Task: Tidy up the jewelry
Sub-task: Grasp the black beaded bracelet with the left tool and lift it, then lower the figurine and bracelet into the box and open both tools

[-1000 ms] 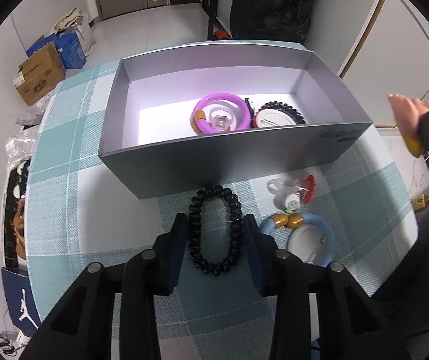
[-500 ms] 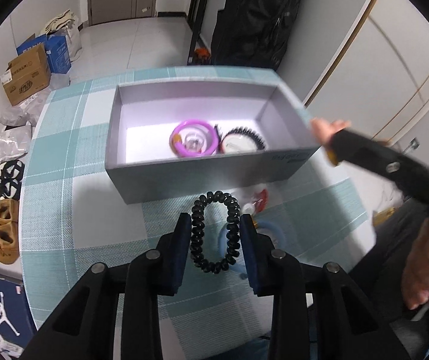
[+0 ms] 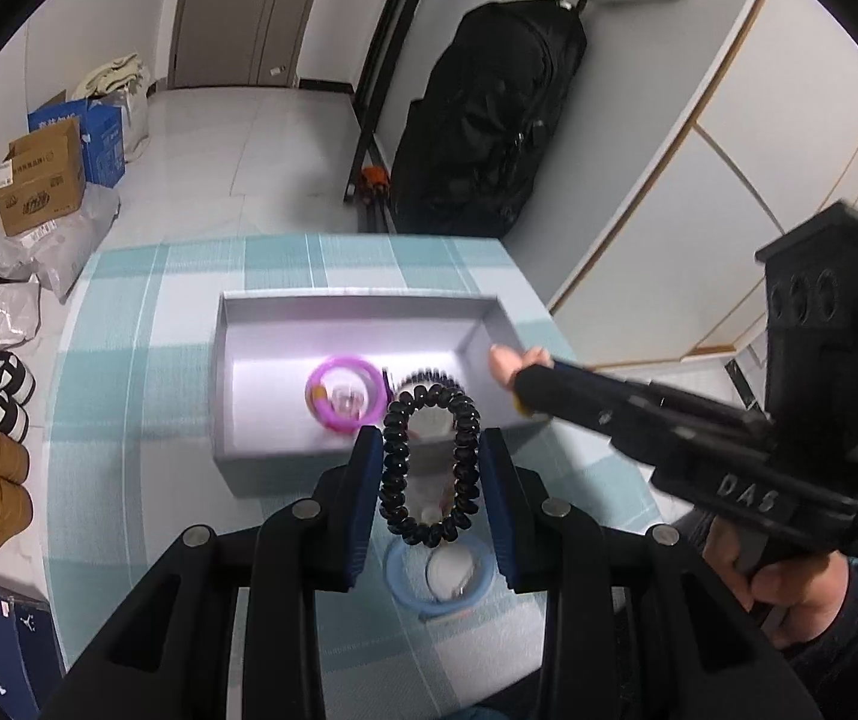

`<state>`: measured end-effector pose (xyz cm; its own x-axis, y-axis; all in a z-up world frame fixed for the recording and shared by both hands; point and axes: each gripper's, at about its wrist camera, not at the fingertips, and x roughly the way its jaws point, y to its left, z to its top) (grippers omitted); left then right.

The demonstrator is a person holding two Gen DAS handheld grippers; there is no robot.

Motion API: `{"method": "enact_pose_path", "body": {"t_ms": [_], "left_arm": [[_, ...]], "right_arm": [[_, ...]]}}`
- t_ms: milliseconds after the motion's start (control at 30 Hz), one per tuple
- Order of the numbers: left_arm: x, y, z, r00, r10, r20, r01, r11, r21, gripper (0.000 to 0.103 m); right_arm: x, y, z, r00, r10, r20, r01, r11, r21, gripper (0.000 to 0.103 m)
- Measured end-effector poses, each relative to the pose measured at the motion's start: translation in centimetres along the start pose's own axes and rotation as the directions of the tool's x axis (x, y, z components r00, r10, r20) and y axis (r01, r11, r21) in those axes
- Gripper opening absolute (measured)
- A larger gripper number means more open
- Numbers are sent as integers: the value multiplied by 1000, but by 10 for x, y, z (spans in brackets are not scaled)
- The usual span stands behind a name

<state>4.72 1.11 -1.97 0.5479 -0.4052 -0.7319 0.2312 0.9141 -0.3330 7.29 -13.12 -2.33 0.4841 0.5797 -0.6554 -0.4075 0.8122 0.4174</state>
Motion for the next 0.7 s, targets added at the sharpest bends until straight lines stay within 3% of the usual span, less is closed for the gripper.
{"method": "enact_pose_path", "body": {"t_ms": [267,700], "left_arm": [[8,13,19,1000,-8,28,10,997,-71,27],[38,27,32,999,-34,-38,28,990,-140,27]], "right_arm": [[13,-10,11,1000,3,-2,-3,999,45,20],[34,-28,21,999,13,-31,-10,996,89,20]]}}
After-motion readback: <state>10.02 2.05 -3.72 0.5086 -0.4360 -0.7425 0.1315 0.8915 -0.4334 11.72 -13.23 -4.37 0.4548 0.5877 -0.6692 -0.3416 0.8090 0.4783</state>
